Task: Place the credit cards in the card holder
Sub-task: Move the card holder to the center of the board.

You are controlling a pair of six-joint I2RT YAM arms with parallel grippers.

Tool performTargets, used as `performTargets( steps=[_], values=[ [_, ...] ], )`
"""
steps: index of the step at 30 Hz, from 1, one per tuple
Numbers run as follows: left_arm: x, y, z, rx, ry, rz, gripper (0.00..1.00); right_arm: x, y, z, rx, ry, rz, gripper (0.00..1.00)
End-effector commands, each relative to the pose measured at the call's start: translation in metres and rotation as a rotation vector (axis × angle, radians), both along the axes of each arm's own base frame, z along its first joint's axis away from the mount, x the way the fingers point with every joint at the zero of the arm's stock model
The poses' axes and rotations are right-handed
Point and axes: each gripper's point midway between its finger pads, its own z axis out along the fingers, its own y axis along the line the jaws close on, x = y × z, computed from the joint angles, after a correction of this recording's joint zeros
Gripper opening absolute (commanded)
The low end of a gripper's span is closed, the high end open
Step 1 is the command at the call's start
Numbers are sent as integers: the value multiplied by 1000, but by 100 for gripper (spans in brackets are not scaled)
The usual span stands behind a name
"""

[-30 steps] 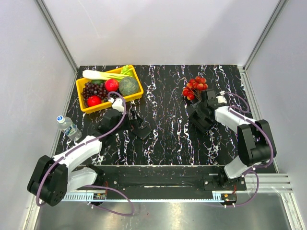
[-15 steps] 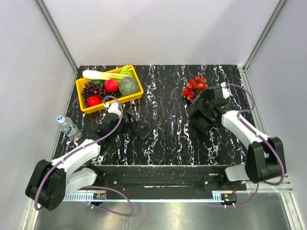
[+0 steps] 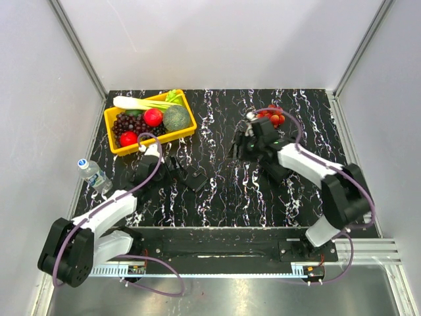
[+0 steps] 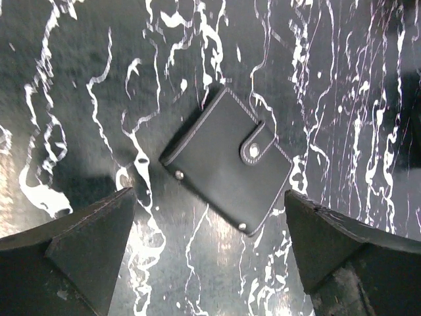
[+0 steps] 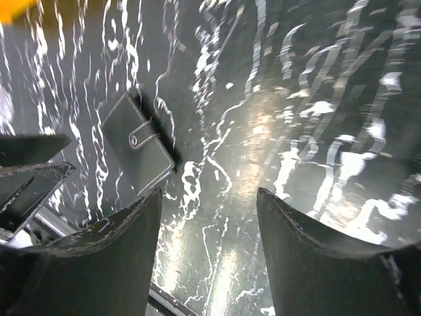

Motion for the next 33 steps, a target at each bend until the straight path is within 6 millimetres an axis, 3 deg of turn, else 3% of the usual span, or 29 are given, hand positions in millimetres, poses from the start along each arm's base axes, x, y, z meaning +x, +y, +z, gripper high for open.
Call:
performTargets(
  steps=[1,4,8,11,16,19,22,26,30,33],
  values=[
    [-10,-17,-1,-126,42,-31,99,-17,63,-12,37,5,258,64],
    [-20,-23,-18,-172,99,-37,99,-20,92,-24,63,26,334,63],
    [-27,-25,-33,-216,126,-17,97,-18,116,-35,81,47,399,64],
    [-28,-27,-40,-224,134,-22,84,-17,127,-48,93,77,419,65],
    [-24,-34,-53,-223,172,-43,70,-17,139,-68,110,133,446,64],
    [-24,-39,-59,-230,189,-55,69,-23,143,-77,115,154,467,63],
    [-22,-42,-62,-224,196,-68,66,-32,139,-94,98,193,475,61],
    [-16,-51,-66,-205,205,-112,52,-44,130,-113,91,231,466,56],
    [-9,-59,-66,-183,198,-154,36,-54,114,-114,96,209,379,45],
    [-5,-62,-65,-178,193,-170,36,-68,103,-113,128,221,313,42]
  ],
)
